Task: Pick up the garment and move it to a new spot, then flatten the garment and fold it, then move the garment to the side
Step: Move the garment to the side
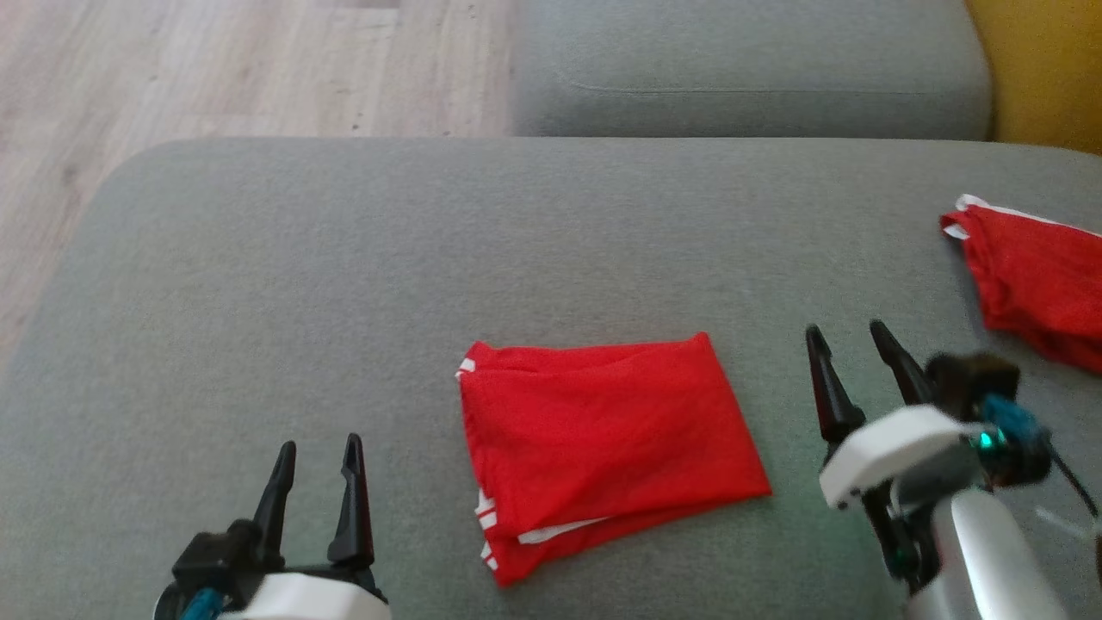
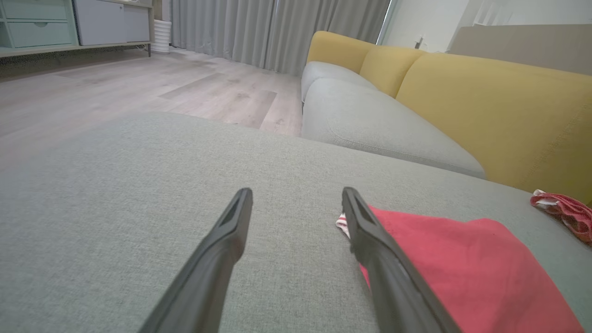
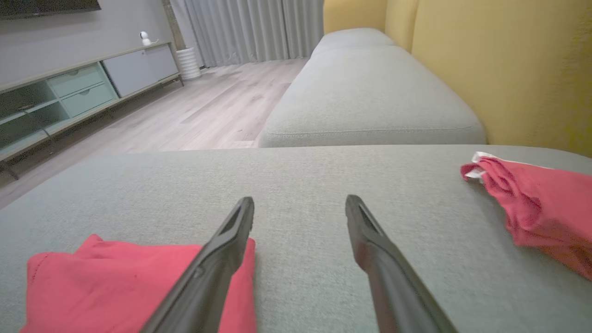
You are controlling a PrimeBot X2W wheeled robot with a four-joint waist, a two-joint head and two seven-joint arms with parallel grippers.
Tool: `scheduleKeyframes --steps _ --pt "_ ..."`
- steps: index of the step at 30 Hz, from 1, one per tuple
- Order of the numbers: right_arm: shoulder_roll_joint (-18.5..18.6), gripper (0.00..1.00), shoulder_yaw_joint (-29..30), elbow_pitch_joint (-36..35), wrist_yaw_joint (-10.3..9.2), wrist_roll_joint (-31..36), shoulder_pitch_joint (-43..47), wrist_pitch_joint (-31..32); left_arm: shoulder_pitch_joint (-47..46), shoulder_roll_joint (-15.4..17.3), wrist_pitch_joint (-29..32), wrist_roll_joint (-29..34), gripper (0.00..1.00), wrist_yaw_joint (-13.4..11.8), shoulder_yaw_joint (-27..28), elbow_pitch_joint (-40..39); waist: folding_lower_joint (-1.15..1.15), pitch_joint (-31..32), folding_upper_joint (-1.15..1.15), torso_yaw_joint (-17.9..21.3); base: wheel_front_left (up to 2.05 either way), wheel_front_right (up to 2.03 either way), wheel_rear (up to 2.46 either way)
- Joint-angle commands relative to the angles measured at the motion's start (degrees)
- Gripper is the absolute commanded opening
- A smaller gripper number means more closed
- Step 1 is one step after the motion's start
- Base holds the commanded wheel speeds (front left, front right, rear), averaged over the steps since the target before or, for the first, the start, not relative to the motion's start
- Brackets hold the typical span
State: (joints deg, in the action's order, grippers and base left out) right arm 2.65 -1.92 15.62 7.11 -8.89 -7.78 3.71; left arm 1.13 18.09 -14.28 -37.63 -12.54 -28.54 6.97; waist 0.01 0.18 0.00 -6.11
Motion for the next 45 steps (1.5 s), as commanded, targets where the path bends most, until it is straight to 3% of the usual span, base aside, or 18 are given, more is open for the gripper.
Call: scheduleKeyframes --steps 1,12,20,21,22,25,32,45 --pt "0.23 1.00 -1.68 -1.47 0.37 0.52 -2.82 0.56 -3.45 0.22 -0.69 0.67 1.00 0.13 2.05 -1.44 -0.01 -0.43 0.00 -1.02 0.00 0.00 0.00" --pt "2.70 1.00 -4.73 7.28 0.37 -3.67 -6.31 11.17 -4.54 -1.42 -0.71 1.45 1.00 0.65 2.57 -1.10 -0.01 -4.25 0.00 -7.57 0.00 0.00 0.00" --pt "5.64 1.00 -10.25 13.22 0.37 -6.67 -8.11 16.06 -4.65 -2.67 -0.71 2.52 1.00 1.77 3.87 -0.58 -0.01 -5.92 0.00 -9.46 0.00 0.00 0.00" --pt "5.83 0.70 -11.01 13.69 0.37 -7.34 -8.37 16.59 -4.59 -2.83 -0.71 2.67 1.00 1.88 4.01 -0.53 -0.01 -6.02 0.00 -9.48 0.00 0.00 0.00" --pt "5.98 0.47 -11.63 14.09 0.37 -8.06 -8.62 17.01 -4.54 -2.99 -0.72 2.84 1.00 1.95 4.13 -0.46 -0.01 -6.10 0.00 -9.44 0.00 0.00 0.00" --pt "6.38 0.00 -12.69 14.84 0.37 -9.37 -9.43 16.78 -4.47 -3.37 -0.72 3.33 1.00 2.25 4.28 -0.20 -0.01 -6.23 0.00 -8.85 0.00 0.00 0.00" --pt "6.34 0.00 -10.83 15.14 0.37 -10.51 -12.10 12.53 -4.24 -3.32 -0.72 4.31 1.00 2.81 4.58 -0.08 -0.01 -6.17 0.00 -4.57 0.00 0.00 0.00" --pt "9.68 0.00 -4.49 9.25 0.37 -9.51 -15.17 10.97 -6.89 -2.52 0.07 5.90 1.00 3.27 3.66 -1.44 -0.01 -9.72 0.00 14.94 0.00 0.00 0.00"
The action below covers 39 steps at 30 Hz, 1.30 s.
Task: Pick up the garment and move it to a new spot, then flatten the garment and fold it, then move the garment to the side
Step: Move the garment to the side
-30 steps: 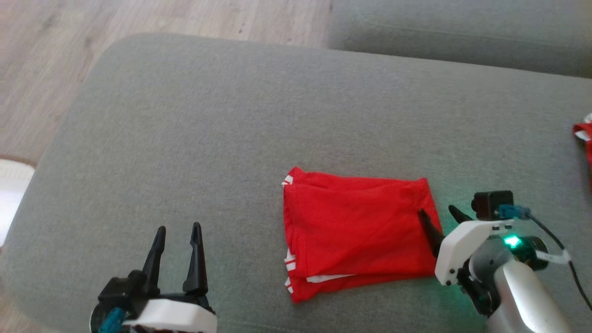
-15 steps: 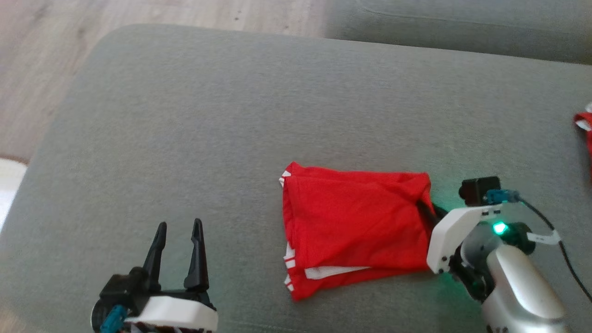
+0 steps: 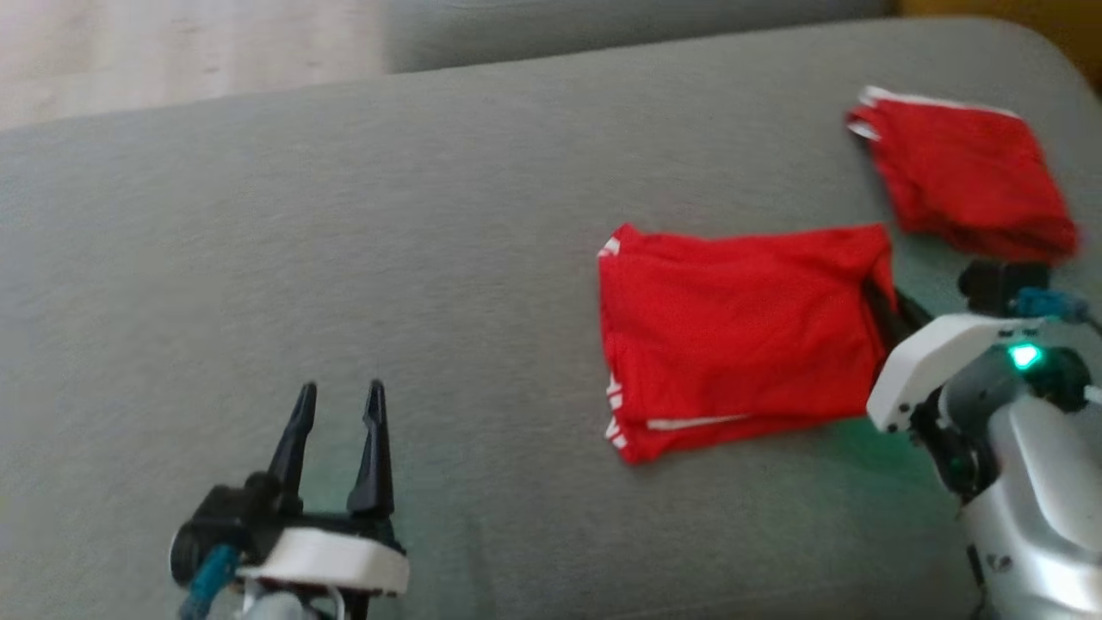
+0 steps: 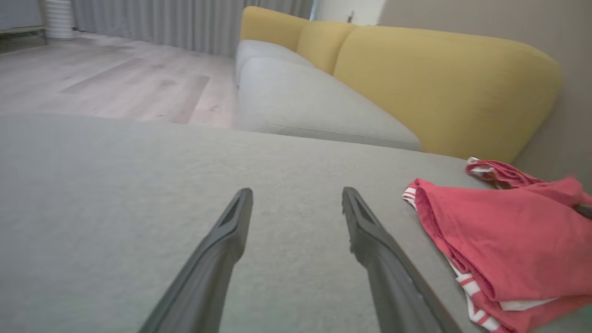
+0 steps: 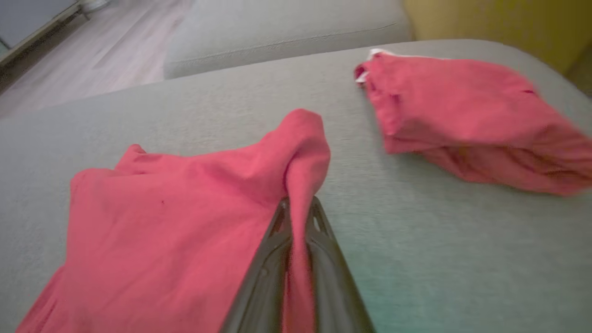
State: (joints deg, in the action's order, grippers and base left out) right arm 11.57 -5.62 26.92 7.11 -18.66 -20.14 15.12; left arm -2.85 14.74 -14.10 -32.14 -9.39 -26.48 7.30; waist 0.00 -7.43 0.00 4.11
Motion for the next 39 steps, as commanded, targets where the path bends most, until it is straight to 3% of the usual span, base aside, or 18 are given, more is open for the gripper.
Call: scheduleKeyframes --steps 1,7,13,23,30,39 --pt "0.84 0.00 -0.43 -2.60 0.37 0.33 -3.02 -0.39 -3.36 0.92 0.03 0.50 1.00 0.17 1.56 -1.80 0.00 -2.64 0.00 6.03 0.00 0.00 0.00" --pt "0.05 0.00 0.40 -4.53 0.37 0.79 -4.69 -0.55 -5.56 1.36 0.98 1.24 1.00 0.35 0.91 -2.05 0.00 -4.88 0.00 11.13 0.00 0.00 0.00" --pt "-0.77 0.00 -0.79 -5.24 0.37 0.97 -7.13 -1.13 -6.58 1.89 1.65 1.48 1.00 0.26 0.74 -2.49 0.00 -5.80 0.00 12.12 0.00 0.00 0.00" --pt "1.74 0.00 -1.44 -7.64 0.37 1.18 -13.05 1.30 -5.45 0.94 0.85 0.41 1.00 0.18 0.98 -1.35 0.00 -2.87 0.00 7.80 0.00 0.00 0.00" --pt "3.33 0.00 0.84 -3.53 0.37 2.36 -19.45 3.74 -4.62 0.27 0.23 0.00 1.00 0.33 1.12 -0.73 0.00 -1.59 0.00 4.04 0.00 0.00 0.00" --pt "10.45 0.00 2.18 2.99 0.37 5.11 -26.04 4.74 -5.63 0.60 0.13 0.57 1.00 0.49 0.84 -1.25 0.00 -4.85 0.00 -0.54 0.00 0.00 0.00"
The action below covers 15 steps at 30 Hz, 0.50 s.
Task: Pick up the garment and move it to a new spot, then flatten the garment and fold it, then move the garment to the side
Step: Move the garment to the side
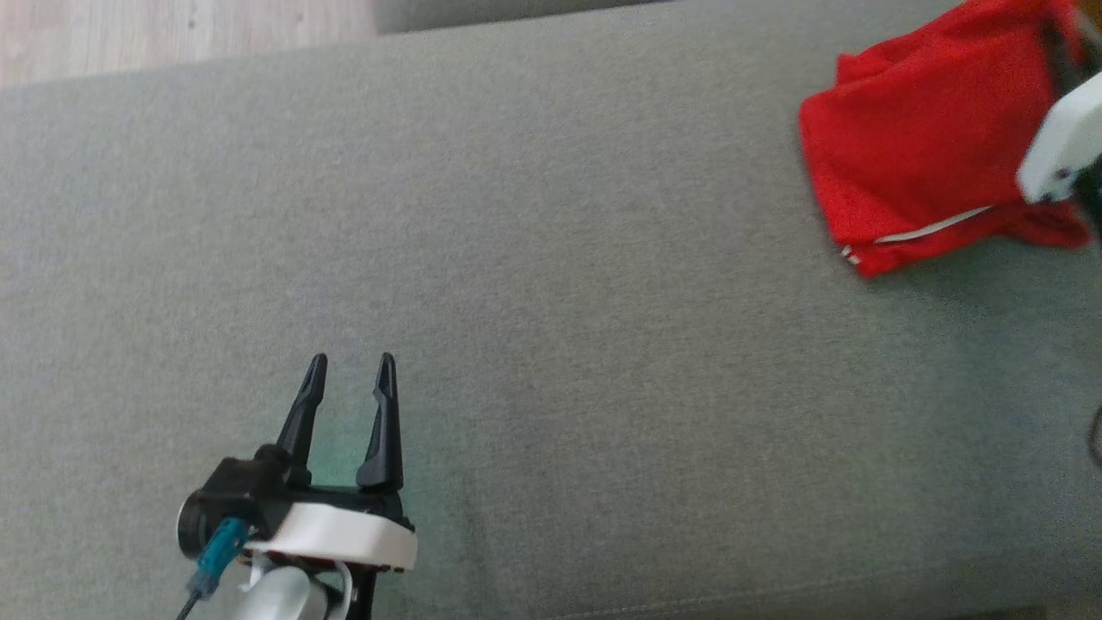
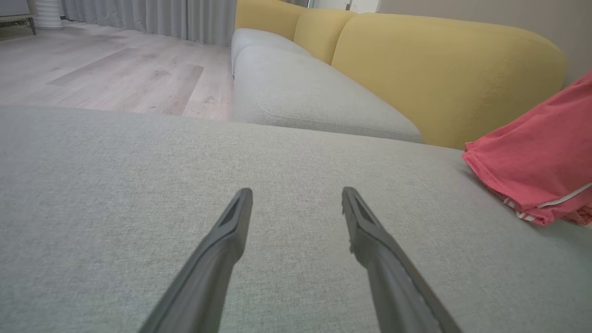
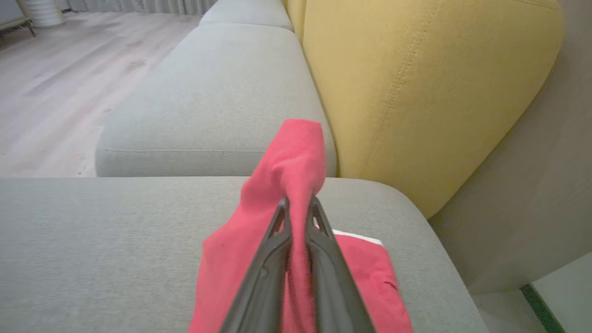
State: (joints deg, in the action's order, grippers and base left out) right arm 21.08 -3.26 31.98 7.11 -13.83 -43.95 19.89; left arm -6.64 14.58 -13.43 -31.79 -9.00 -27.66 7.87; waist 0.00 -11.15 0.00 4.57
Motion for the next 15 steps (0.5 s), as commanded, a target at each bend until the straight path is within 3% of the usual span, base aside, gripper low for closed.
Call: scheduleKeyframes --steps 1,11,12,14,15 --pt "1.93 0.00 0.05 -1.26 0.37 0.62 -2.82 0.03 -2.06 0.84 -0.50 0.33 1.00 0.12 1.96 -1.96 0.00 -1.74 0.00 -1.40 0.00 0.00 0.00" --pt "11.22 0.00 7.10 5.41 0.37 5.63 -5.80 -0.35 -4.43 1.45 0.48 1.54 1.00 0.13 0.91 -3.53 0.00 -7.56 0.00 -4.62 0.00 0.00 0.00" --pt "11.57 0.27 8.10 5.98 0.37 6.51 -5.74 -0.76 -4.53 1.56 0.51 1.57 1.00 0.11 0.93 -3.56 0.00 -7.94 0.00 -4.68 0.00 0.00 0.00" --pt "12.22 1.00 9.46 6.88 0.37 9.29 -5.59 -2.23 -4.67 1.73 0.61 1.64 1.00 0.02 0.90 -3.68 0.00 -8.58 0.00 -4.70 0.00 0.00 0.00" --pt "12.49 1.00 9.54 7.13 0.37 11.17 -5.41 -2.99 -4.72 1.81 0.63 1.66 1.00 -0.01 0.90 -3.71 0.00 -8.79 0.00 -4.66 0.00 0.00 0.00"
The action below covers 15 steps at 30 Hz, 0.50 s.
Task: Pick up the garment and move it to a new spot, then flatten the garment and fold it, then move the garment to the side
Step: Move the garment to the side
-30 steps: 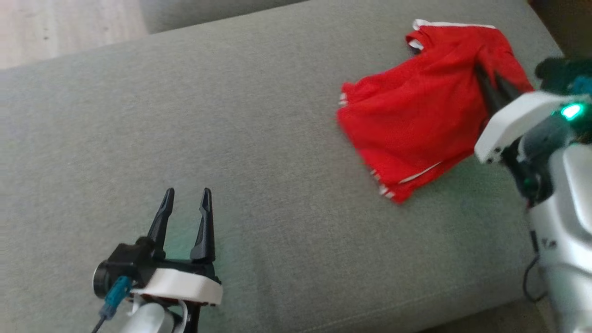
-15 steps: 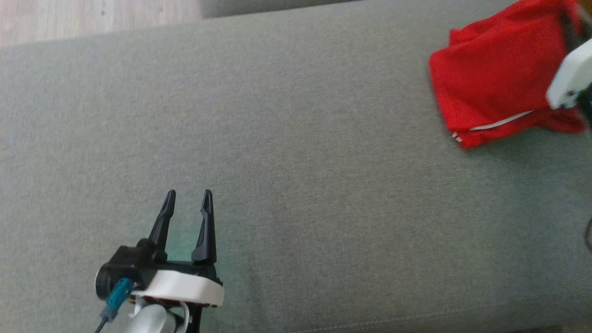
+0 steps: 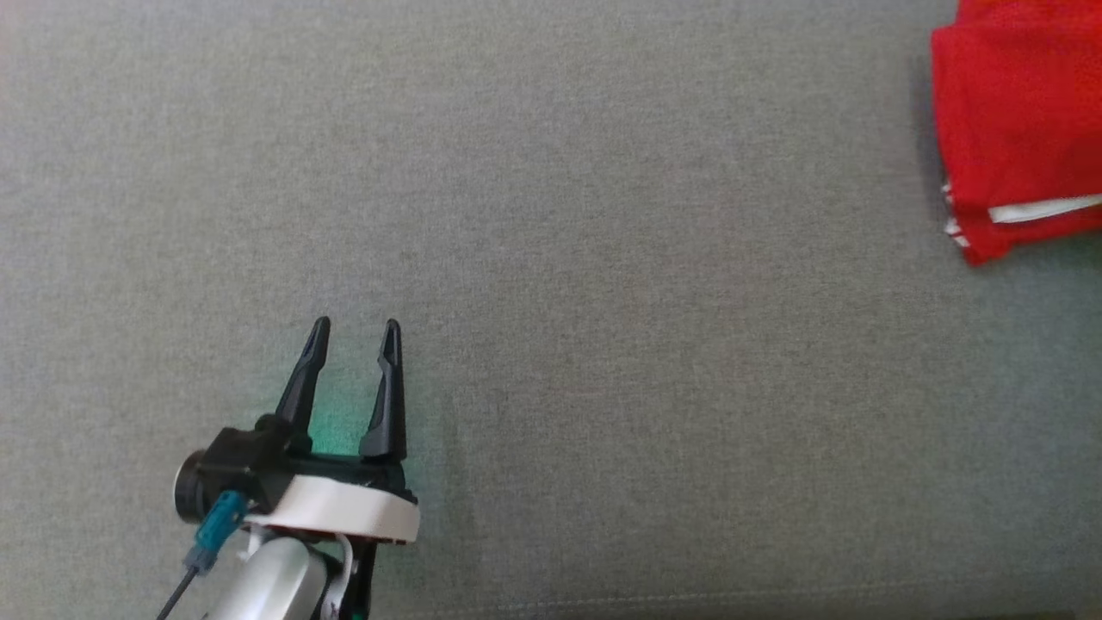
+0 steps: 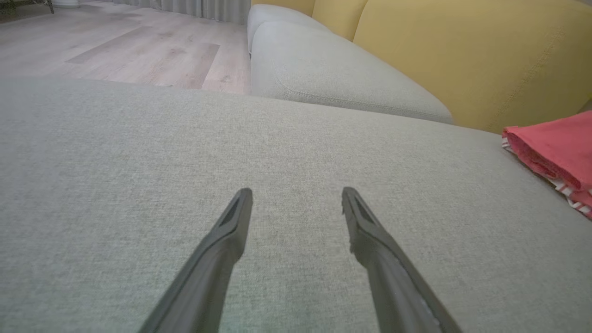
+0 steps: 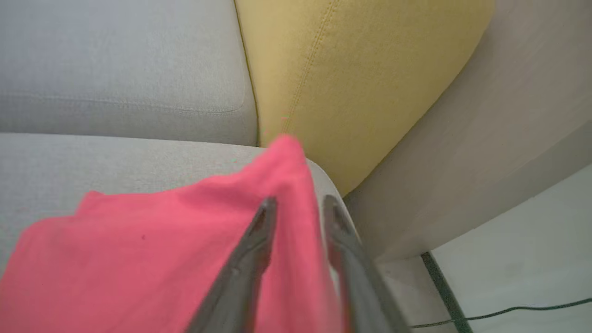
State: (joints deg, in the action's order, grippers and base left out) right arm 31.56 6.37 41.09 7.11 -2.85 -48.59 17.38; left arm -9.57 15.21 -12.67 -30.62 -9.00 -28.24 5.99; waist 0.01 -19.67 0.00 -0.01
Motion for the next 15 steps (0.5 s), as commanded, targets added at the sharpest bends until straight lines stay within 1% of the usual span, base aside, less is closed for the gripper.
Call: scheduleKeyframes --steps 1,3,5,8,10,15 --pt "2.14 1.00 0.45 -1.80 0.37 1.89 -0.72 -1.51 -1.87 1.24 -0.12 0.51 1.00 -0.04 1.49 -1.85 -0.01 -0.49 0.00 -0.03 0.00 0.00 0.00" --pt "1.45 1.00 2.07 -0.95 0.37 4.25 -0.67 -3.40 -2.12 1.27 -0.03 0.55 1.00 -0.06 1.38 -1.84 -0.01 -0.75 0.00 0.08 0.00 0.00 0.00" --pt "-0.11 1.00 3.60 -0.20 0.37 5.50 -0.86 -5.33 -2.40 1.25 0.13 0.62 1.00 -0.14 1.24 -1.94 -0.01 -0.86 0.00 0.25 0.00 0.00 0.00" --pt "-2.79 1.00 3.94 0.56 0.37 6.59 -1.30 -7.62 -2.71 1.39 0.24 0.57 1.00 -0.21 1.28 -2.03 -0.01 -0.66 0.00 0.75 0.00 0.00 0.00" --pt "-4.57 1.00 3.43 0.74 0.37 6.52 -1.81 -8.94 -2.80 1.53 0.26 0.50 1.00 -0.29 1.39 -2.02 -0.01 -0.19 0.00 1.14 0.00 0.00 0.00" --pt "-7.71 1.00 -0.22 -0.17 0.37 5.31 -2.28 -12.06 -2.77 1.79 -0.04 0.05 1.00 -0.54 2.12 -1.85 -0.01 2.26 0.00 1.80 0.00 0.00 0.00"
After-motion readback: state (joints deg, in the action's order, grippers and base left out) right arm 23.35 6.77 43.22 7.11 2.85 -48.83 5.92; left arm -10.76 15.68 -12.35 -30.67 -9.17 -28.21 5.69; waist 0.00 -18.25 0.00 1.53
